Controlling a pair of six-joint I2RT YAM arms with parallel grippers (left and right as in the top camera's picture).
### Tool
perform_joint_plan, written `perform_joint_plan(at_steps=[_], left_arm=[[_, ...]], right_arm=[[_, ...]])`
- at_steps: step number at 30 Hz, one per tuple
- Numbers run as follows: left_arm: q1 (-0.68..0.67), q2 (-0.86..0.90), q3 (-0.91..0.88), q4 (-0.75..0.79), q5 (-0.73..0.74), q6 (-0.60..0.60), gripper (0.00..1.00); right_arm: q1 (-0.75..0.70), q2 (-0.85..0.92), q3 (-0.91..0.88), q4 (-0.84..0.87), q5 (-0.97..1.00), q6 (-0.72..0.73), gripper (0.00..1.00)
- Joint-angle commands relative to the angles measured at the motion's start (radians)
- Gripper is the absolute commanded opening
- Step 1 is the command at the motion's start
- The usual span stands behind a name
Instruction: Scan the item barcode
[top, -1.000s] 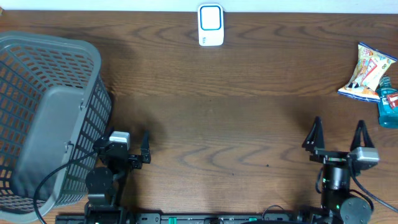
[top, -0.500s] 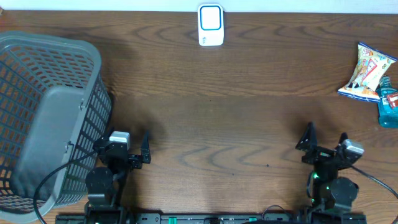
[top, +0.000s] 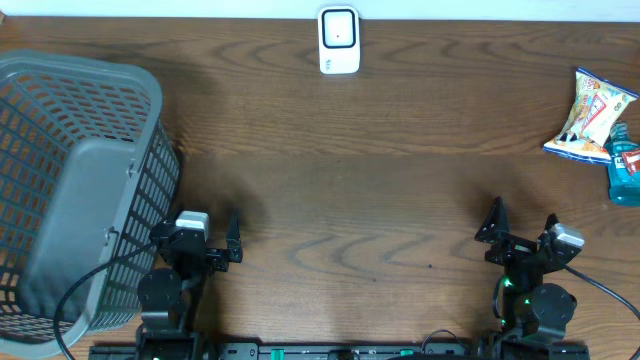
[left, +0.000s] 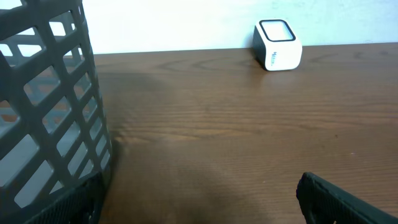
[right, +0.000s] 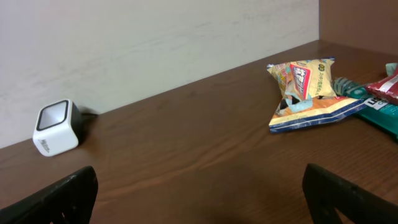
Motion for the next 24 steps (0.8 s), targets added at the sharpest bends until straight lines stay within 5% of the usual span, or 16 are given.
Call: perform_joint_plan(at_steps=[1, 24], left_arm=[[0.002, -0.003, -0.028, -0.012, -0.002, -0.005, 0.98], [-0.004, -0.127, -0.028, -0.019, -0.013, -0.001, 0.98]], right_arm=[[0.003, -0.004, -0.001, -0.004, 0.016, 0.013, 0.99], [0.003, -0.004, 0.000, -0.004, 0.016, 0.013, 0.99]])
